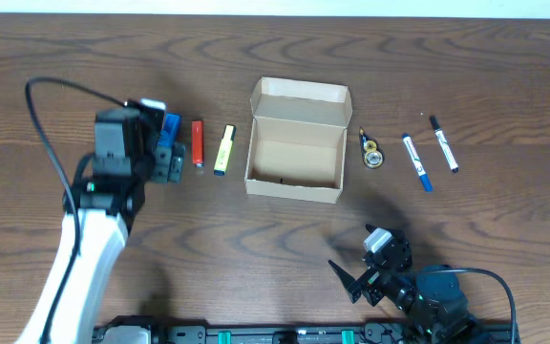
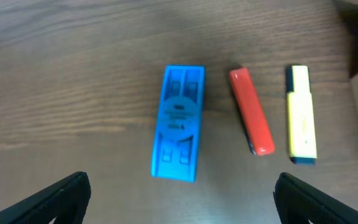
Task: Pack container
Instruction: 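Reach left gripper down over the blue whiteboard duster, then close left gripper on the blue duster and lift it, then carry the blue duster with left gripper over the cardboard box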
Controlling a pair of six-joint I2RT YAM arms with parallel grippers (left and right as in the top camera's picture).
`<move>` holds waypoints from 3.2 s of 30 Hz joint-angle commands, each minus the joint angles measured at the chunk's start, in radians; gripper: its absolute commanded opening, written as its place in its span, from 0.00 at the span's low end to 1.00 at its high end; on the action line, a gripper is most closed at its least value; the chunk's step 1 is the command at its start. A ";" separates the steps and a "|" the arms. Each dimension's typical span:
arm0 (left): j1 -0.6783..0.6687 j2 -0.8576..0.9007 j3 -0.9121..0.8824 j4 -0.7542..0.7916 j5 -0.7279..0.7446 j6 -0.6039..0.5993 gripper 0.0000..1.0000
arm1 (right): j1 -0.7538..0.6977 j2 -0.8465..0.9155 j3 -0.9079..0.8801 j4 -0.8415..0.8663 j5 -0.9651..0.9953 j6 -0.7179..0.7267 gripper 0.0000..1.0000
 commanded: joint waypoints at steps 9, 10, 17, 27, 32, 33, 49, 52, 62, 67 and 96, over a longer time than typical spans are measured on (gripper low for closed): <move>0.130 0.275 0.115 0.080 0.235 0.191 0.95 | 0.010 -0.006 -0.003 -0.001 0.002 0.013 0.99; 0.130 0.292 0.115 0.088 0.232 0.217 0.95 | 0.009 -0.006 -0.003 0.000 0.002 0.013 0.99; 0.130 0.378 0.115 0.172 0.229 0.235 0.95 | 0.009 -0.006 -0.003 0.000 0.002 0.013 0.99; 0.130 0.433 0.115 0.228 0.228 0.225 0.95 | 0.009 -0.006 -0.003 0.000 0.002 0.013 0.99; 0.131 0.504 0.115 0.266 0.200 0.195 0.95 | 0.009 -0.006 -0.003 0.000 0.002 0.013 0.99; 0.132 0.517 0.115 0.276 0.187 0.174 0.95 | 0.009 -0.006 -0.003 0.000 0.002 0.013 0.99; 0.131 0.627 0.115 0.288 0.164 0.156 1.00 | 0.009 -0.006 -0.003 0.000 0.002 0.013 0.99; 0.131 0.629 0.115 0.288 0.164 0.156 0.95 | 0.010 -0.006 -0.003 0.000 0.002 0.013 0.99; 0.131 0.635 0.115 0.275 0.164 0.156 0.74 | 0.010 -0.006 -0.003 0.000 0.002 0.013 0.99; 0.131 0.635 0.115 0.265 0.164 0.156 0.61 | 0.009 -0.006 -0.003 0.000 0.002 0.013 0.99; -0.162 0.232 0.241 0.178 0.233 0.255 0.40 | 0.010 -0.006 -0.003 0.000 0.002 0.013 0.99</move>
